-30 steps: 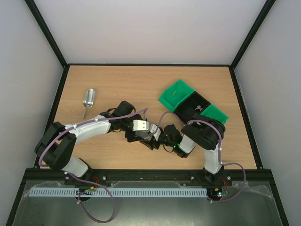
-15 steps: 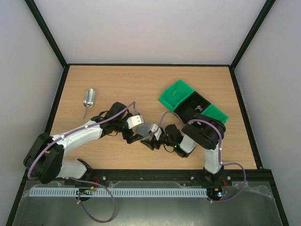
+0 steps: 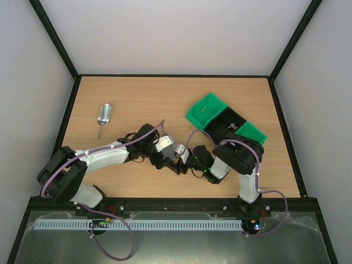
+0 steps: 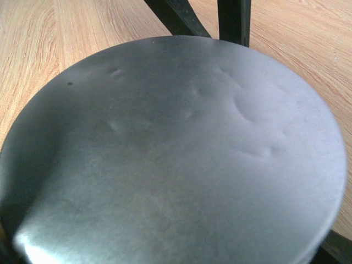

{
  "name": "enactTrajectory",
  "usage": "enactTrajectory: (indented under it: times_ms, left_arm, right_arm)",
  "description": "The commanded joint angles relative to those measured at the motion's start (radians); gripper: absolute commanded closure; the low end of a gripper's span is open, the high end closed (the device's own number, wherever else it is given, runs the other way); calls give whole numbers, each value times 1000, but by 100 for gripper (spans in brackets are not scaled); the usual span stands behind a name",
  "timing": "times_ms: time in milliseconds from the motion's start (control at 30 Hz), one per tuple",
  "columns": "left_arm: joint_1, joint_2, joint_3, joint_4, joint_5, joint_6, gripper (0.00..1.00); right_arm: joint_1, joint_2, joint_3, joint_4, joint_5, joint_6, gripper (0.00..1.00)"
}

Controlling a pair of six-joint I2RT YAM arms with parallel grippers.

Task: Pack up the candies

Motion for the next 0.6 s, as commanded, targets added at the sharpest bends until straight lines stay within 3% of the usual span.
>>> enactTrajectory:
  times_ms: [0,200,300,567]
  left_arm:
    - [-12,15,-1,22,-46,5,4]
    - [-11,-4,-6,-21,0,131,19]
    - [-10,-15,-8,-66,56,251,21]
    - [27,39,49,-348,220,754,21]
  right_arm:
    - [4,6,9,24,0,1,56]
    - [4,5,8,23,-18,-9,56]
    - [4,0,4,24,-25,-19,57]
    - [4,-10,-7,35,-49,-30,57]
